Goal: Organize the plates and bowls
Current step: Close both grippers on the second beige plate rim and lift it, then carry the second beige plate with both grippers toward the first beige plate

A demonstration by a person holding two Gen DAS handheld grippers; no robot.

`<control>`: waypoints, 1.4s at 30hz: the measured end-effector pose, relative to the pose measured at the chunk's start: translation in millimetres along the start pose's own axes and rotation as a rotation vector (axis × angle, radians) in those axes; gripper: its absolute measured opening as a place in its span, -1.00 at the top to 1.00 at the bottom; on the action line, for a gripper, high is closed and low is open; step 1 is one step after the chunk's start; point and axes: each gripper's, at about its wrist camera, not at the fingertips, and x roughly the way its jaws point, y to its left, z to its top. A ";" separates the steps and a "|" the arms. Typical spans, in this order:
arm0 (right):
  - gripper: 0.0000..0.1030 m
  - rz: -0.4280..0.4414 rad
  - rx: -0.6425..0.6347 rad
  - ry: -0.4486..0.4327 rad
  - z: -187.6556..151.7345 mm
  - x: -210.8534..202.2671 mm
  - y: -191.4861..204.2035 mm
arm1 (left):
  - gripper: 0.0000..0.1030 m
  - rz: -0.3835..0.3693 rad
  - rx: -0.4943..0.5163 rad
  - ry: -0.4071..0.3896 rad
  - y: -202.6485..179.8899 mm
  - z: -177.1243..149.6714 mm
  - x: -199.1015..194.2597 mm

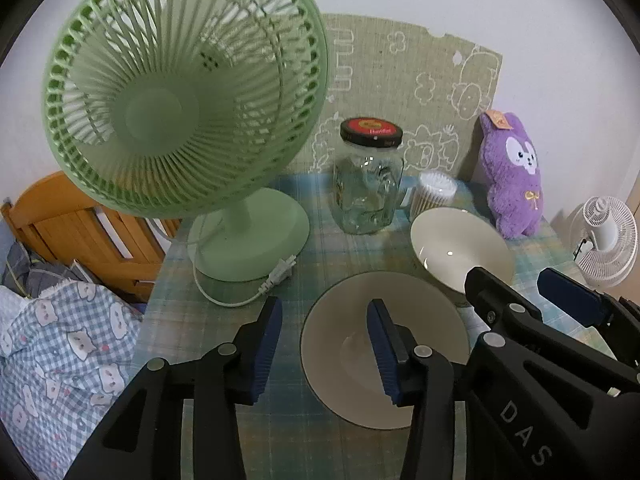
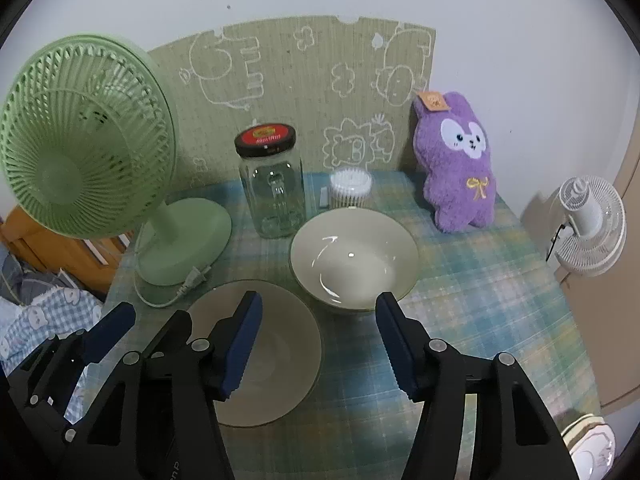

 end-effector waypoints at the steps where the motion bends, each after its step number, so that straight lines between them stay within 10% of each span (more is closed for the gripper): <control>1: -0.21 0.001 0.000 0.005 -0.8 3.5 0.2 | 0.14 0.000 0.000 0.005 0.0 -0.8 3.8; 42: 0.68 0.004 0.011 0.102 -18.6 67.6 0.8 | 0.71 0.073 0.030 0.087 -1.5 -14.4 58.8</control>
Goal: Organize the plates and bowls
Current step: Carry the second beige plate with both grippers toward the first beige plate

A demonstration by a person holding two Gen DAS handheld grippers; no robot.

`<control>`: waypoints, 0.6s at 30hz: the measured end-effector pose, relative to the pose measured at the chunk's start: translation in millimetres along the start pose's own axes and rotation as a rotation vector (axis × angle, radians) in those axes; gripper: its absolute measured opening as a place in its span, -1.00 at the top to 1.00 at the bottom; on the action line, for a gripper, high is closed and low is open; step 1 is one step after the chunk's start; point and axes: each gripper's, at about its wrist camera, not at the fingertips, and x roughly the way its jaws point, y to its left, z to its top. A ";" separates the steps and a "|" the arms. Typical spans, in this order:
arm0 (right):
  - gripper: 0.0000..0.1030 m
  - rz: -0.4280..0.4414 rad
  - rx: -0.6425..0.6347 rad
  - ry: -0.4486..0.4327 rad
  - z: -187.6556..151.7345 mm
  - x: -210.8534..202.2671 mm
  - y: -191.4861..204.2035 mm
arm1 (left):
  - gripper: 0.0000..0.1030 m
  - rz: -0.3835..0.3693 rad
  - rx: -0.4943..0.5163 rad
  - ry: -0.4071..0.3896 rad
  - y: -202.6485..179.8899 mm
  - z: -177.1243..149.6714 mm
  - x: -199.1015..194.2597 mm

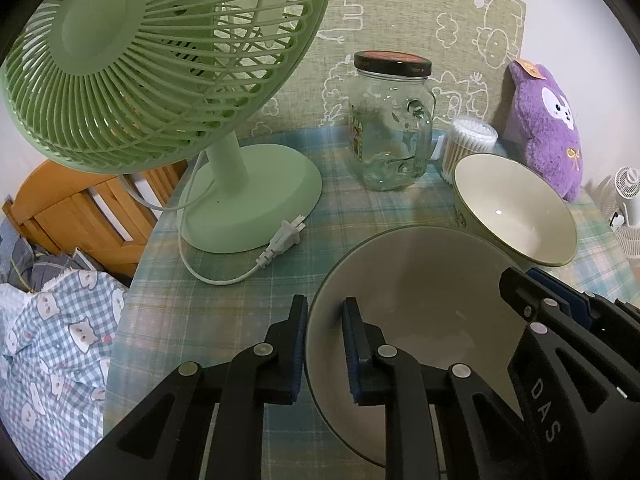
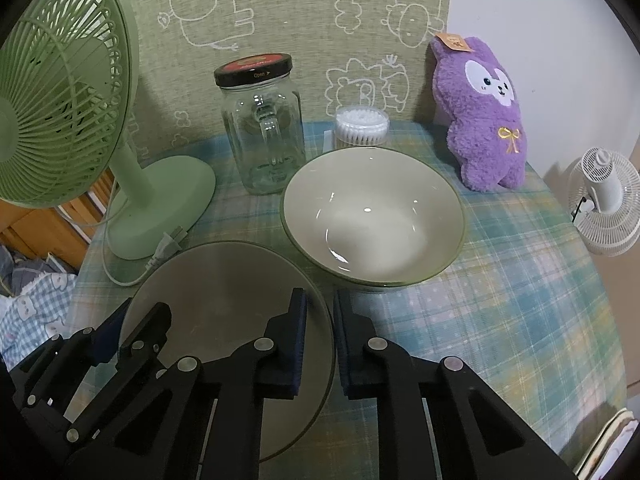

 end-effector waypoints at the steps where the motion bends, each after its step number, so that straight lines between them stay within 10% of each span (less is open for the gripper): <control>1: 0.69 0.001 0.000 0.001 0.2 -0.3 0.0 | 0.71 0.001 -0.002 0.004 0.1 0.3 -0.1; 18: 0.68 0.007 0.020 0.037 -6.6 -16.6 -3.3 | 0.72 0.001 -0.017 0.027 0.4 -7.1 -18.2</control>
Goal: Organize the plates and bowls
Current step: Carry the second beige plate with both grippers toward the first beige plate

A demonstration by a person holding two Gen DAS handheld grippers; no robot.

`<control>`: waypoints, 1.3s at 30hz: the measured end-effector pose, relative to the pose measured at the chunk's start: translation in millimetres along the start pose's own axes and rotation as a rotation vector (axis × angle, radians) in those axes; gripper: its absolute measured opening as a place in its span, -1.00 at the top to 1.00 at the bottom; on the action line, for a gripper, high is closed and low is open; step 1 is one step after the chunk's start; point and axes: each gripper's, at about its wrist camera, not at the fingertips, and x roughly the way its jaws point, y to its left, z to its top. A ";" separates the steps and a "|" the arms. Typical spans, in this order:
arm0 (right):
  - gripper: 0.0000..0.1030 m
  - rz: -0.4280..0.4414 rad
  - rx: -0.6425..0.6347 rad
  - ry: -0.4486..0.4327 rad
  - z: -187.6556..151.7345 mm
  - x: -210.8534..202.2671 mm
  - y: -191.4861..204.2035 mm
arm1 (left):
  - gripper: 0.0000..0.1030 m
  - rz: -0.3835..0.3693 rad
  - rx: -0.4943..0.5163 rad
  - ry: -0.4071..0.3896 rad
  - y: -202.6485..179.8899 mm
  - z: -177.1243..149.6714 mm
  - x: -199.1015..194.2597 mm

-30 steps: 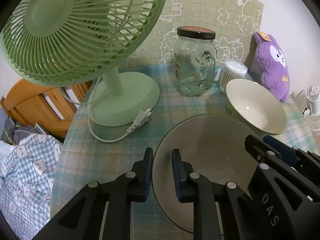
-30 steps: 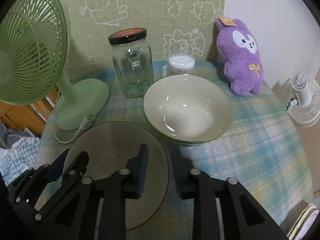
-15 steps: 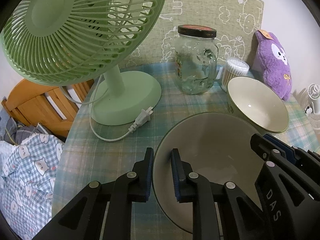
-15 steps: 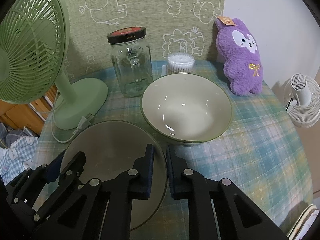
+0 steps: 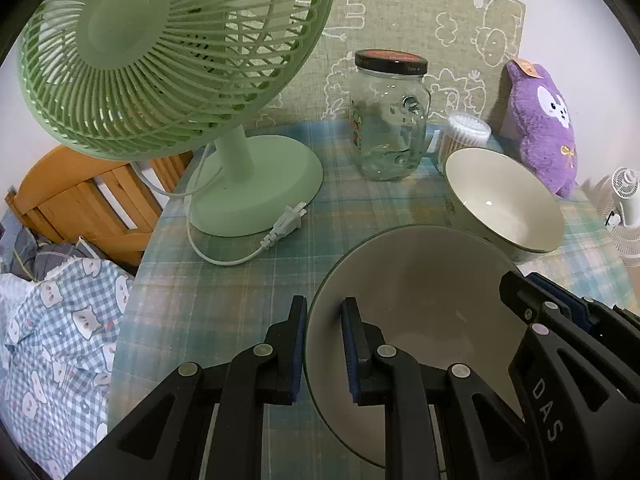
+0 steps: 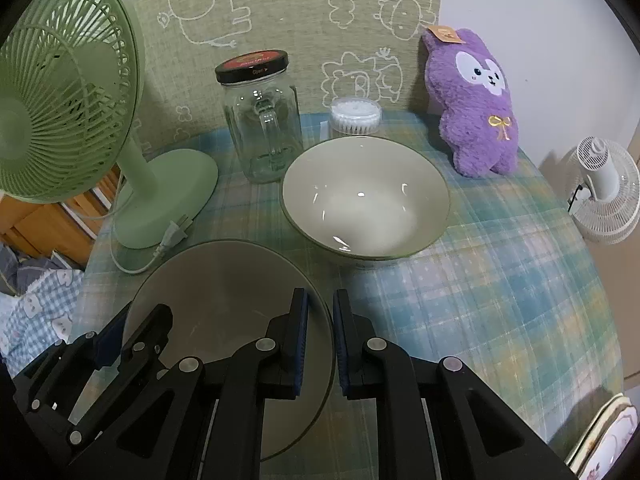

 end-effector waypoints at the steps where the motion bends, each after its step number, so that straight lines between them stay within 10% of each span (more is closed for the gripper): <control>1: 0.68 0.000 0.001 -0.001 -0.5 -1.5 -0.3 | 0.72 -0.001 0.000 -0.002 -0.7 -0.7 -2.7; 39: 0.68 0.026 -0.039 -0.069 -5.8 -101.8 -2.3 | 0.72 0.015 -0.074 -0.078 0.4 -4.0 -97.8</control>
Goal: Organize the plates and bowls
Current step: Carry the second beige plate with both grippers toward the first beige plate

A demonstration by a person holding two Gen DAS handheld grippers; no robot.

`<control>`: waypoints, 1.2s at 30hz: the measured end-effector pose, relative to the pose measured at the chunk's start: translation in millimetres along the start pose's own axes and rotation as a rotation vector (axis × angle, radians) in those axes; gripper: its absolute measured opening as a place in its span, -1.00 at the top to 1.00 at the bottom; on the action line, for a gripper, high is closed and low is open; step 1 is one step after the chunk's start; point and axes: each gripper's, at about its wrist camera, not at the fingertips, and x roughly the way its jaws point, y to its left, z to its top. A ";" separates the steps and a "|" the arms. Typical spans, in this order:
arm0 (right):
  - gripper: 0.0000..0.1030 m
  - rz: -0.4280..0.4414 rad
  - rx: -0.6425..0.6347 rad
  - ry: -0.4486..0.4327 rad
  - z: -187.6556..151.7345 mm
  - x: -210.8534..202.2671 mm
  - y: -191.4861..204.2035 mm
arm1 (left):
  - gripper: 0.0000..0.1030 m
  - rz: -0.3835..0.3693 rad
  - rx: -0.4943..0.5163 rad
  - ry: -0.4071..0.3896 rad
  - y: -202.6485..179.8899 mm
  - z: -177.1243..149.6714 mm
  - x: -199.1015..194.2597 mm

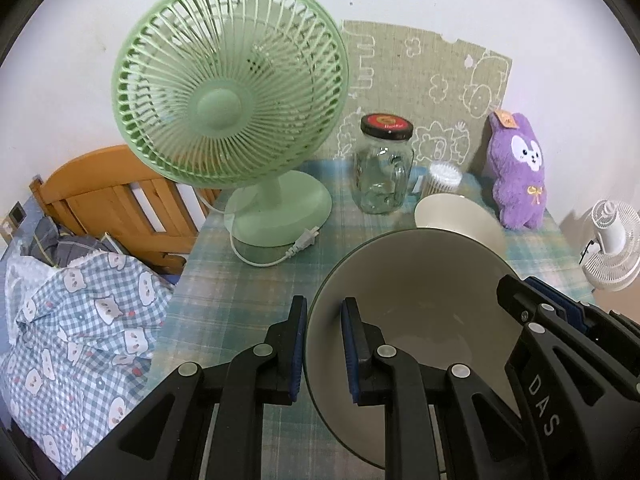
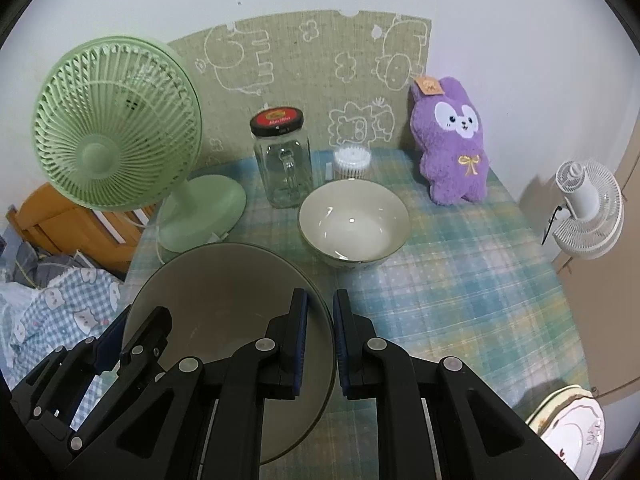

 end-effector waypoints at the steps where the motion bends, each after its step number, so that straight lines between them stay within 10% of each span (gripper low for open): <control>1: 0.68 0.001 -0.004 -0.002 0.5 -3.2 0.2 | 0.72 0.001 -0.002 -0.002 -0.5 0.6 -3.4; 36: 0.68 0.068 -0.039 -0.110 -19.0 -128.1 -49.0 | 0.72 0.059 -0.047 -0.113 -44.3 -21.5 -123.1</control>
